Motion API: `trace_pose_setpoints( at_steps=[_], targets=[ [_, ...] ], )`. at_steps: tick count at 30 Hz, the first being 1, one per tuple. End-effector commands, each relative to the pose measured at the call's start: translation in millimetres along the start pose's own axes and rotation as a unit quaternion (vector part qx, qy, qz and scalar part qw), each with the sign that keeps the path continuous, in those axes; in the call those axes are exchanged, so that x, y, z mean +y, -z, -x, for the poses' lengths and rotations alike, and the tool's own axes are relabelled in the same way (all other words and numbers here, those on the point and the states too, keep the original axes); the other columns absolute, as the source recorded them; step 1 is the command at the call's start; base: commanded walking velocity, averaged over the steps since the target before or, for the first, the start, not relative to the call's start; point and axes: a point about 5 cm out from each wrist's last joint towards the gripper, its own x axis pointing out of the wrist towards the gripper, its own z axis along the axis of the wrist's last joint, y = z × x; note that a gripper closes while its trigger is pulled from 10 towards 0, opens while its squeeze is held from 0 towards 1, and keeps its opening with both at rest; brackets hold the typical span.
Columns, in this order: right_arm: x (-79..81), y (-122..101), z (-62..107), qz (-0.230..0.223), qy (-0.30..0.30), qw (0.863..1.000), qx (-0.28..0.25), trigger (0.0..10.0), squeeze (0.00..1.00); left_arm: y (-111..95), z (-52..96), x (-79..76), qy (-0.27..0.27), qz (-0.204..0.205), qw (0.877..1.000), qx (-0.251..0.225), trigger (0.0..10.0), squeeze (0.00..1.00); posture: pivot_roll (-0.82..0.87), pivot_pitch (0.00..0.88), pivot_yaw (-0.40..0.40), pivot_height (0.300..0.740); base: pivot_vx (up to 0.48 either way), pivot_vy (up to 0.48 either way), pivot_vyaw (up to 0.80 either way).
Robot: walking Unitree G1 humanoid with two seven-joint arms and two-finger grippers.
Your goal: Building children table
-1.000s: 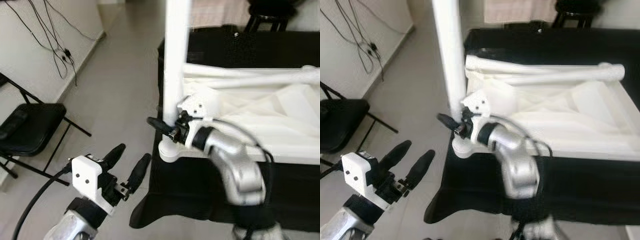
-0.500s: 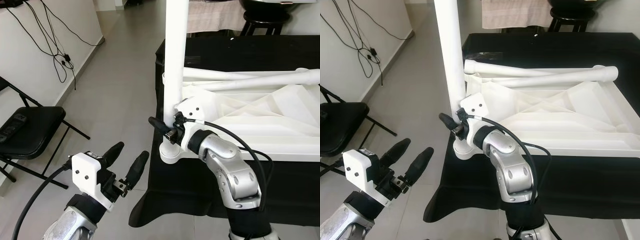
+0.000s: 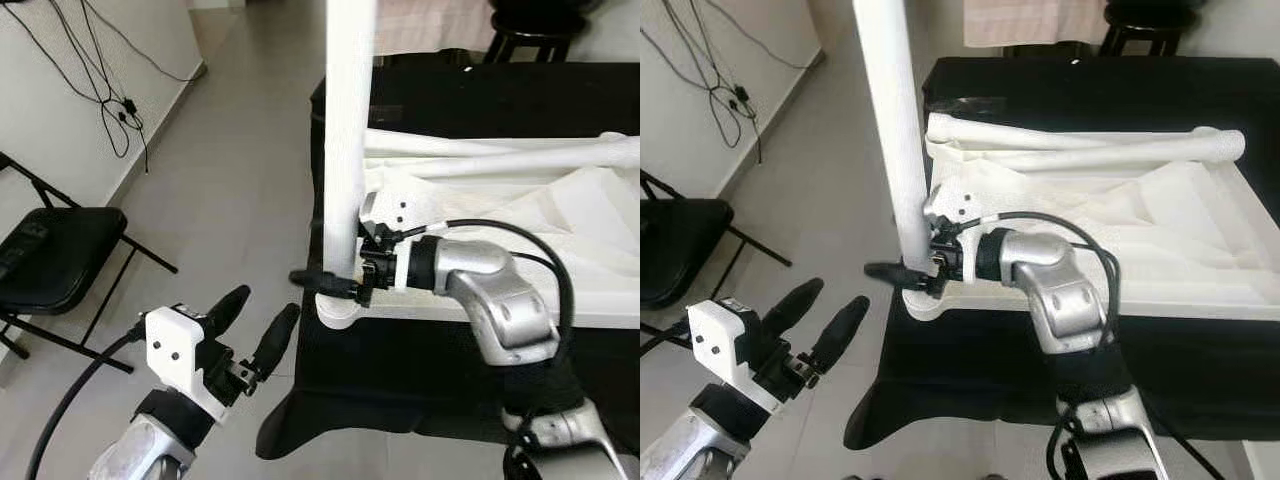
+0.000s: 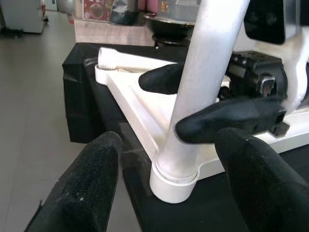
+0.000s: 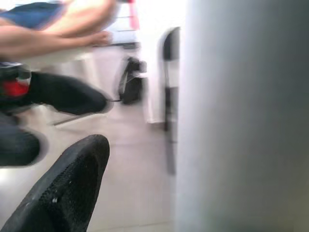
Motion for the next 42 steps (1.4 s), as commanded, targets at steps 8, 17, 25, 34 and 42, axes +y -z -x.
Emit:
trace_pose_setpoints(
  at_steps=[8, 17, 25, 34, 42],
  targets=[
    [-12.6, -4, -2.3, -0.009, -0.050, 0.999, -0.008, 0.0, 0.00, -1, 5.4, -2.9, -0.002, -0.001, 1.000, 0.005, 10.0, 0.00, 0.01, 0.180, 0.024, 0.740, 0.000, 0.000, 0.00],
    [-20.6, 7, 19.4, -0.013, 0.005, 1.000, -0.006, 0.0, 0.00, -1, 5.2, -3.5, -0.001, -0.001, 1.000, 0.009, 10.0, 0.00, 0.01, 0.181, 0.023, 0.740, 0.000, 0.000, 0.00],
    [-0.4, 43, 16.2, -0.109, 0.346, 0.931, 0.027, 0.0, 0.00, -1, 4.1, 1.0, -0.004, -0.004, 1.000, 0.007, 10.0, 0.00, -0.02, 0.182, 0.027, 0.740, 0.000, 0.000, 0.00],
    [18.4, 53, 14.9, -0.120, 0.428, 0.894, 0.058, 0.0, 0.00, 2, -1.0, 6.4, 0.005, -0.006, 1.000, 0.009, 10.0, 0.00, -0.03, 0.147, 0.035, 0.740, 0.000, 0.000, 0.00],
    [19.5, 39, -11.3, -0.130, 0.358, 0.925, 0.017, 10.0, 1.00, 2, -0.6, 7.8, -0.007, -0.009, 1.000, 0.003, 10.0, 0.00, -0.02, 0.145, 0.027, 0.740, 0.000, 0.000, 0.00]
  ],
)
